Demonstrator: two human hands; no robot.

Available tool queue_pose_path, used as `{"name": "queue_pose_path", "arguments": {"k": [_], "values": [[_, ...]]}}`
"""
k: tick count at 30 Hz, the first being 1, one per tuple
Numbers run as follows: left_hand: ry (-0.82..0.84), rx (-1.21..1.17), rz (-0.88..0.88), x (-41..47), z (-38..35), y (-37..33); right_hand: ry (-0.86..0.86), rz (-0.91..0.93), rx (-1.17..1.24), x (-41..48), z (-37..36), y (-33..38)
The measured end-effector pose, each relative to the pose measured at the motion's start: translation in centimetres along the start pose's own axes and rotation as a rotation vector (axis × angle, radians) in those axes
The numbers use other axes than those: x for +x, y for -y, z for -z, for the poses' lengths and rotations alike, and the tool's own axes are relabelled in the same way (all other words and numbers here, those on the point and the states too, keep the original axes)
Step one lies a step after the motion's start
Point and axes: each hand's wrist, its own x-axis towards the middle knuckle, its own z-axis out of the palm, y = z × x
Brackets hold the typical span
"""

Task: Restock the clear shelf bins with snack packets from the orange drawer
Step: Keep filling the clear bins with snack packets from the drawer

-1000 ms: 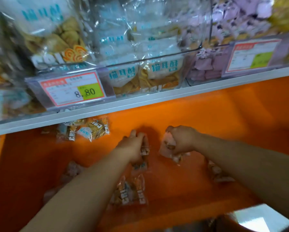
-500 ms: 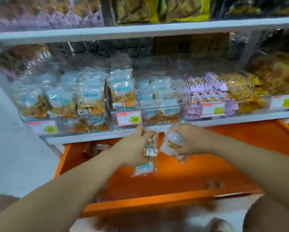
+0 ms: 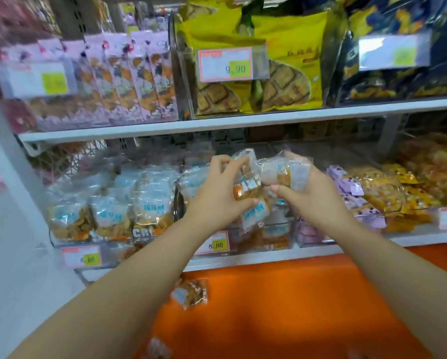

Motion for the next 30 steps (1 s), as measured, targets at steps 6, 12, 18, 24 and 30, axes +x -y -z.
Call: {"name": "queue_pose_path", "arguments": {"k": [6,12,18,24,30], "values": [[0.013,0.466,-0.076,5.4,-2.3,0.8,0.062,0.045,-0.043,1.2,-0.4,-2.1],[0.183,0.820,0.059,7.3,-4.0,1.4,-0.086,-0.085,-0.162,1.3,0.0,-3.7],[0.340,0.841,0.018,6.9,-3.8,1.0,-0.187,-0.157,0.033,1.2,1.9,-3.0],[0.524,0.999,-0.118,7.0,-3.3,-0.5,-0.177,-0.196,0.227,0.5,2.8,-2.2],[0.544,1.289,-0.403,7.4,-3.5,-2.1,-0.110,-0.216,0.225,0.2,3.3,-1.5]]}}
